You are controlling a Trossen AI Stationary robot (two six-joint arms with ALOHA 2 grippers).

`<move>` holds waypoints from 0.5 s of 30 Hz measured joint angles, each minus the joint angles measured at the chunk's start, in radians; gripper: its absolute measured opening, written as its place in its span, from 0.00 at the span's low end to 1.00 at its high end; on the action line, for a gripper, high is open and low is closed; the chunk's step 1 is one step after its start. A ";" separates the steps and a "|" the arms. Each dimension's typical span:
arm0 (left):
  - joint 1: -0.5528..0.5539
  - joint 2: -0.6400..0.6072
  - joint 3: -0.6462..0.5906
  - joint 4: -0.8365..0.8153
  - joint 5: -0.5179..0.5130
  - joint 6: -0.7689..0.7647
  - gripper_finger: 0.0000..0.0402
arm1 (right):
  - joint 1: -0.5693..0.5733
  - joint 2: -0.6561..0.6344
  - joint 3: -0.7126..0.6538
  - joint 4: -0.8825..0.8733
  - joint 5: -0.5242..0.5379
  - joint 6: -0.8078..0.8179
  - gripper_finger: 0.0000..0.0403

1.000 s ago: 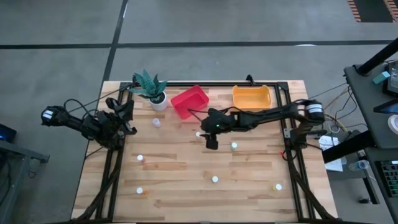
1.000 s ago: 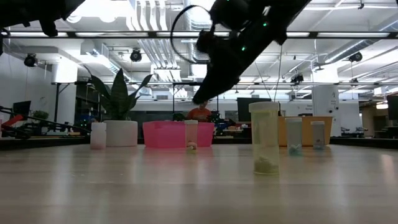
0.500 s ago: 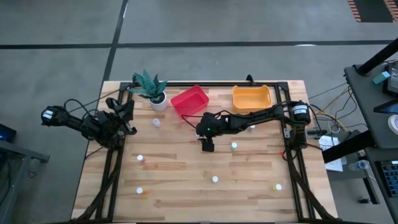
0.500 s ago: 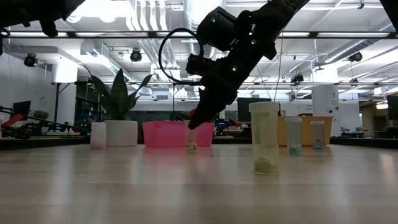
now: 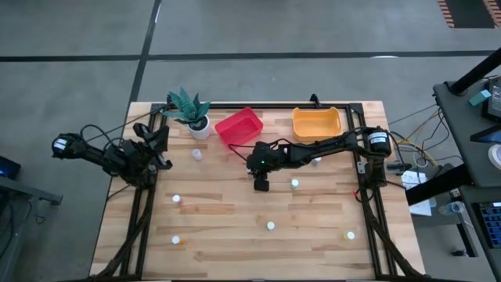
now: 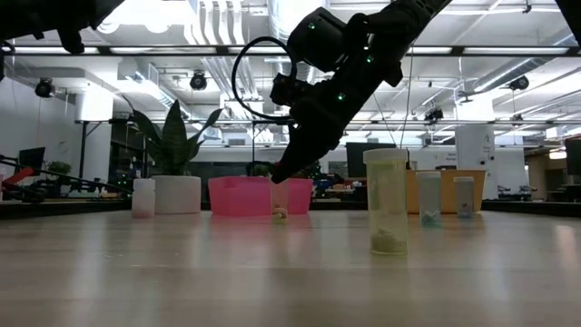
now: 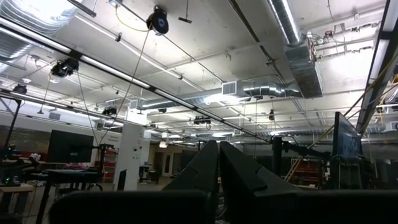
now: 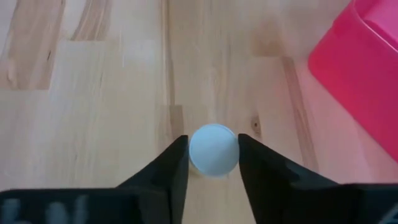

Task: Pick and place medicine bottles into bin by pill shape (circle, oval)
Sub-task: Put the yellow capsule bottle into the yellow bin

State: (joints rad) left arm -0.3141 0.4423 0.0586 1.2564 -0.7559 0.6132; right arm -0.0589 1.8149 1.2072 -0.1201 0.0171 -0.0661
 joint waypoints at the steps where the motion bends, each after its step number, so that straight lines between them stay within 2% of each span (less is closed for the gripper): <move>1: 0.000 0.000 0.000 0.000 0.000 0.000 0.00 | 0.000 0.000 0.000 0.000 0.000 0.002 0.26; 5: 0.000 0.001 0.000 0.000 0.000 -0.001 0.00 | 0.000 0.000 0.000 0.001 0.000 0.004 0.24; 10: 0.000 0.001 0.000 0.000 0.000 -0.002 0.00 | 0.000 -0.013 -0.002 -0.010 0.004 0.005 0.29; 15: 0.000 0.000 0.000 0.000 0.001 -0.003 0.00 | -0.020 -0.109 -0.002 -0.053 0.078 0.003 0.27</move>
State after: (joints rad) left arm -0.3141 0.4423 0.0586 1.2568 -0.7551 0.6101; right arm -0.0792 1.7059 1.2053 -0.1732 0.0954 -0.0630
